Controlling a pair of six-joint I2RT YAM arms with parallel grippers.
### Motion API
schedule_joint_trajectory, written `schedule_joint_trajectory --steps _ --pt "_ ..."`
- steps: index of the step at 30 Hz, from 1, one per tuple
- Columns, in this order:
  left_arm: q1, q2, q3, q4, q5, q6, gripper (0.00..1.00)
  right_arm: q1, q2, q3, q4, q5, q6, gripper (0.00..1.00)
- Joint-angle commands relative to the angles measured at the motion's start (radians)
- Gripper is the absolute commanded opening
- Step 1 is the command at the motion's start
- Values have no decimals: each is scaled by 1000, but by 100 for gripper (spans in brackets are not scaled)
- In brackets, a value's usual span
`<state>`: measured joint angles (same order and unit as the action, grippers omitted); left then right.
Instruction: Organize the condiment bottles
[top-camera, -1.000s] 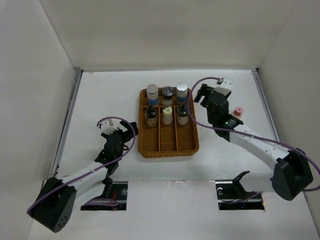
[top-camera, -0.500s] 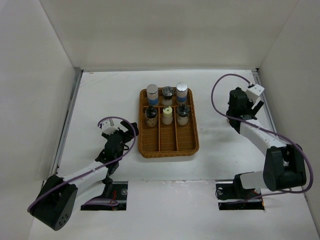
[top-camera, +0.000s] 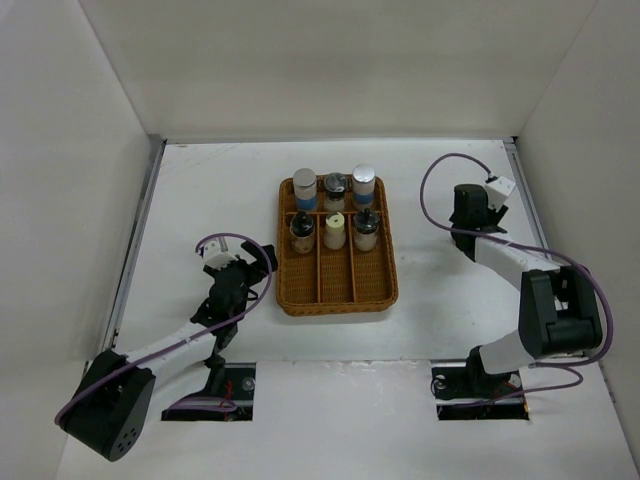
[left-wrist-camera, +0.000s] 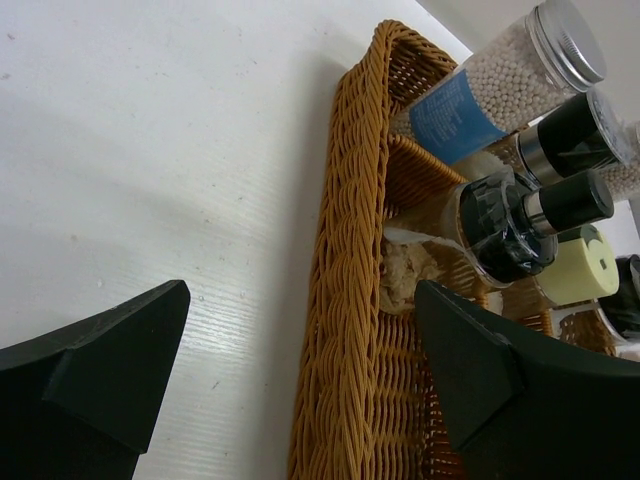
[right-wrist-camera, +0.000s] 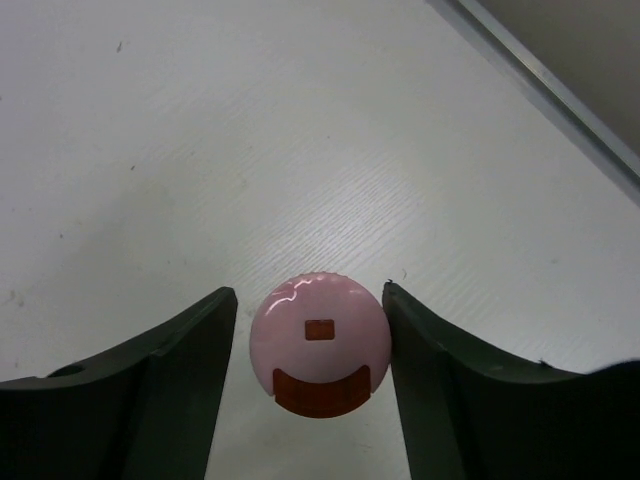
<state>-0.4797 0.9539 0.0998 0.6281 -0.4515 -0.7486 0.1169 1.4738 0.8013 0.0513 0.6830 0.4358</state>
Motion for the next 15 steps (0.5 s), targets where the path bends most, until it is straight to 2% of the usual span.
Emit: schedule_joint_trajectory --steps 1,3,5,10,15 --pt "0 3 17 48 8 -6 100 -3 14 -1 12 -20 35 61" --pt "-3 -7 17 48 4 -3 100 -1 -7 -10 13 9 40 50" --pt "-4 -6 14 55 -4 -1 100 26 -64 -16 10 42 37 45" --pt "8 -29 8 47 -1 0 100 202 -248 -5 -85 53 -45 44" --pt "13 -12 14 44 -1 2 100 466 -378 -13 -237 9 -49 44"
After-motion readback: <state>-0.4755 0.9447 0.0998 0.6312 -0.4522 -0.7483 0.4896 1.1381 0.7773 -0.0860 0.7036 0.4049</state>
